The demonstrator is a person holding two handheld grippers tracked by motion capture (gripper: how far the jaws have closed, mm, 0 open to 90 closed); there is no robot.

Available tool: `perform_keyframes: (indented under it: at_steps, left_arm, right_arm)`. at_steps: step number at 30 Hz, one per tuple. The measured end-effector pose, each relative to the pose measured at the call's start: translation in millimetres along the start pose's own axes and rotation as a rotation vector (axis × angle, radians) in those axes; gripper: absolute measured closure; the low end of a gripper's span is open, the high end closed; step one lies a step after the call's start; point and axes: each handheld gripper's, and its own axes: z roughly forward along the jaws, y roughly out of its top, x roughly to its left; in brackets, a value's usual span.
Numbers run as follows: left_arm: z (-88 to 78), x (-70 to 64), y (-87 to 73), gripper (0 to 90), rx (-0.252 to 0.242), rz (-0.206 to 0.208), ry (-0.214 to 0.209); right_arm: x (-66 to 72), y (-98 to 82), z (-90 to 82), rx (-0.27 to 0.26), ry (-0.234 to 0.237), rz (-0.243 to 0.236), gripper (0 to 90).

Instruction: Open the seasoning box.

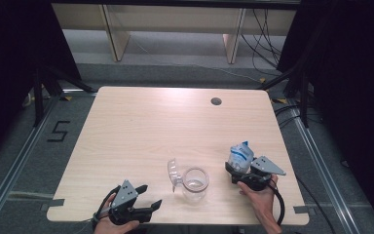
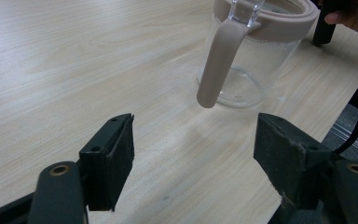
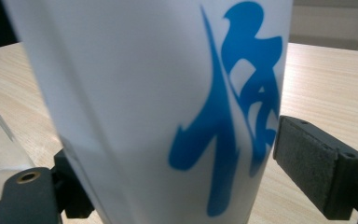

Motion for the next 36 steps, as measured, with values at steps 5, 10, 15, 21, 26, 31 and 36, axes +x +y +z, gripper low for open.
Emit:
perform_keyframes:
  at_steps: [5, 10, 15, 21, 26, 31, 36]
  left_arm:
    - [-0.1, 0.1, 0.0, 28.5, -0.002, -0.002, 0.0]
    - [-0.8, 0.6, 0.1, 28.5, 0.001, 0.002, 0.0]
    - [-1.3, 1.2, 0.3, 28.5, 0.0, 0.017, -0.002]
    - [-1.7, 0.9, 0.4, 28.5, 0.005, 0.019, 0.001]
    - [-0.3, 0.0, -0.1, 28.5, -0.005, 0.0, -0.006]
    - [0.0, -0.5, -0.2, 28.5, -0.005, -0.004, -0.006]
    - [-0.1, -0.1, 0.1, 28.5, -0.006, -0.001, -0.006]
  right_arm:
    - [2.6, -1.2, -0.3, -0.002, -0.015, 0.02, 19.3]
    - [9.4, -4.7, -0.3, -0.017, -0.04, 0.079, 24.2]
    - [12.4, -5.5, -1.2, -0.017, -0.053, 0.058, 26.1]
    - [12.3, -5.1, 0.6, -0.045, -0.048, 0.004, 27.6]
    - [16.2, -4.7, 0.9, -0.024, -0.08, -0.037, 29.3]
    - [18.2, -4.5, 1.1, -0.005, -0.095, -0.035, 32.3]
    - [18.1, -4.6, 2.0, -0.004, -0.103, -0.043, 34.1]
